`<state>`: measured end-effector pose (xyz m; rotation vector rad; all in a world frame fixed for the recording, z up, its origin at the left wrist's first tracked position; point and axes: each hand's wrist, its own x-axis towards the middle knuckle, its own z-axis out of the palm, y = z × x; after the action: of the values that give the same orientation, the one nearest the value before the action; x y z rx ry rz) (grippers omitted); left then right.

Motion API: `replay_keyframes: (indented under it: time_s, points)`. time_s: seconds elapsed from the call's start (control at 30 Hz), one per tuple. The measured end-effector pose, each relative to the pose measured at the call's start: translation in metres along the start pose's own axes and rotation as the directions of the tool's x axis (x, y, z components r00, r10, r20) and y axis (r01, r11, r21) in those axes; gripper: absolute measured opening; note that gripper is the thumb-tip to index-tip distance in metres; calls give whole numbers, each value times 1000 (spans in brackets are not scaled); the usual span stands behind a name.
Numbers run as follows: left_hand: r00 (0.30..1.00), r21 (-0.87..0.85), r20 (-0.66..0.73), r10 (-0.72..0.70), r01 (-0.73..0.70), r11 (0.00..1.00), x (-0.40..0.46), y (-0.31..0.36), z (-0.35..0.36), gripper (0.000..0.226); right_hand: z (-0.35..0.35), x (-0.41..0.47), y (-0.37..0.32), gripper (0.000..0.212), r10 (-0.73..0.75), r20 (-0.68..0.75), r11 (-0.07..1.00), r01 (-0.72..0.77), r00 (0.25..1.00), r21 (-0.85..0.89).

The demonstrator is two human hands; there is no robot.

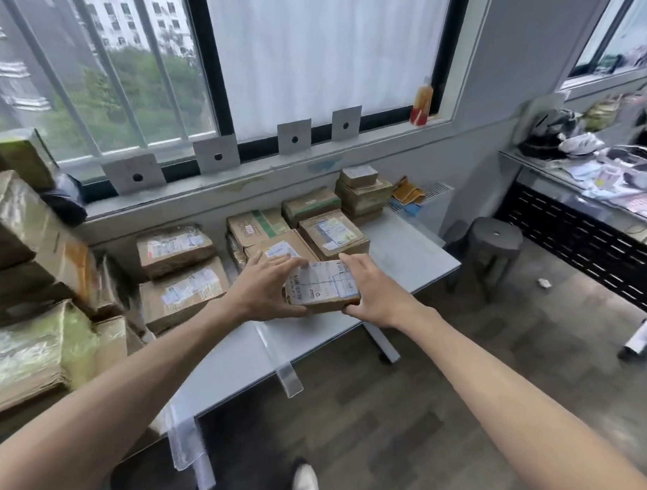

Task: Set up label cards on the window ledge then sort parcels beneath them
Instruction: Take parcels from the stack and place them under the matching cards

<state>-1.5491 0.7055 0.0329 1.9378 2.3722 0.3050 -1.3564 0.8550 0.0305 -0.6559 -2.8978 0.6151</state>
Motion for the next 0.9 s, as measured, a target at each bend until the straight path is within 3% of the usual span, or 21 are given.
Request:
replay_keyframes:
  time_s: [0.57, 0.9]
  points:
    - [985, -162, 60, 160, -149, 975, 234, -8, 18, 95, -78, 109, 138, 91, 167, 5, 980, -166, 986, -107]
    - [995, -150, 30, 95, -89, 985, 316, -17, 34, 97, -98, 180, 207, 90, 126, 22, 990, -125, 992, -69]
